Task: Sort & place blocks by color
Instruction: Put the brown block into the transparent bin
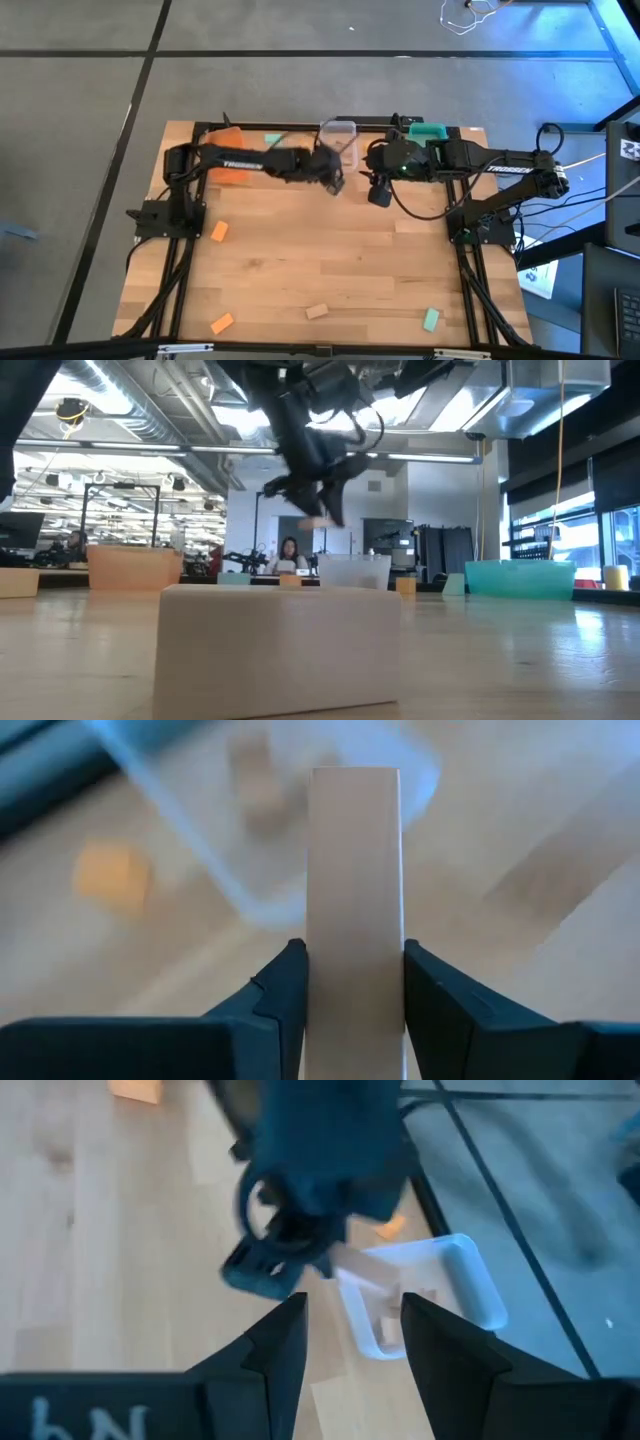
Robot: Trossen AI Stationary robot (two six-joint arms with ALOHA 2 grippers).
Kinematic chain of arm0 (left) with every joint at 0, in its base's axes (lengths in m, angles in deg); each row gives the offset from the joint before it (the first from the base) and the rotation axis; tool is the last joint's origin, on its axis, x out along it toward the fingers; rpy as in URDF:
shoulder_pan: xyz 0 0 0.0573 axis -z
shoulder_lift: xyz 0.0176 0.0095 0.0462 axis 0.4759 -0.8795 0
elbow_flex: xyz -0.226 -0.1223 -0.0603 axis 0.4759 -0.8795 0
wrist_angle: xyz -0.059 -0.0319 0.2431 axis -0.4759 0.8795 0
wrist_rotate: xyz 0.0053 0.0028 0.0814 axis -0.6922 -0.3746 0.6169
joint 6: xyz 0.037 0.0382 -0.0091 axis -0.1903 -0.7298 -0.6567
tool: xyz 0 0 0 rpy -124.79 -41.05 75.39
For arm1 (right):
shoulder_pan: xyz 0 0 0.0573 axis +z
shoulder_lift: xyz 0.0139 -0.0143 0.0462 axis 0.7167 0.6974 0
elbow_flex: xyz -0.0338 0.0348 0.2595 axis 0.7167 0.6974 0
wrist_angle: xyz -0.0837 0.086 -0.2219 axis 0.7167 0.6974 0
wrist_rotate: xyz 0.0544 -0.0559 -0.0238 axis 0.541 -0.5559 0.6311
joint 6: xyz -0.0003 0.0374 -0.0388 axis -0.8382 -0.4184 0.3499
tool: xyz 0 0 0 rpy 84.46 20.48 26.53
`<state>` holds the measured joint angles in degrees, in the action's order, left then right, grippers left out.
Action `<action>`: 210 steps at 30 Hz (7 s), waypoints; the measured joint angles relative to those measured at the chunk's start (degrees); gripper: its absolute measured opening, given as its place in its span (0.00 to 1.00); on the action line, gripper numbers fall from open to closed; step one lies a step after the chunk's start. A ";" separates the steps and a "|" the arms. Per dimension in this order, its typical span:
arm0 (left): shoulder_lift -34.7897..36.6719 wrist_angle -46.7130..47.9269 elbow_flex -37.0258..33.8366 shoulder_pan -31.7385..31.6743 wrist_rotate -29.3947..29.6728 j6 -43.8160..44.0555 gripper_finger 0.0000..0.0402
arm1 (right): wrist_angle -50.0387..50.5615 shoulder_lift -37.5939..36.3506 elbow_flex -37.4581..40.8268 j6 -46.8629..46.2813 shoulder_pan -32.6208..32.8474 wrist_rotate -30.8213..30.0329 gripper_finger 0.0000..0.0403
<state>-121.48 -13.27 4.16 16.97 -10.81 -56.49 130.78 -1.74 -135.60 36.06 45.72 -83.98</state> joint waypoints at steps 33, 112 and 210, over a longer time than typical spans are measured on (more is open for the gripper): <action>-15.60 -1.34 17.21 -13.93 -10.72 -7.31 0.42 | 0.46 0.02 0.00 -0.74 0.00 -1.06 0.40; -5.06 -18.97 -8.07 48.17 -4.11 3.09 0.43 | 13.84 0.50 0.00 1.00 12.68 17.81 0.40; -11.36 -14.07 -7.55 49.67 3.94 11.40 0.43 | 10.27 0.46 -0.02 0.98 6.17 9.88 0.40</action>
<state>-132.84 -27.34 -3.39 66.64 -6.87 -45.09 141.05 -1.28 -135.62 37.05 51.89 -74.10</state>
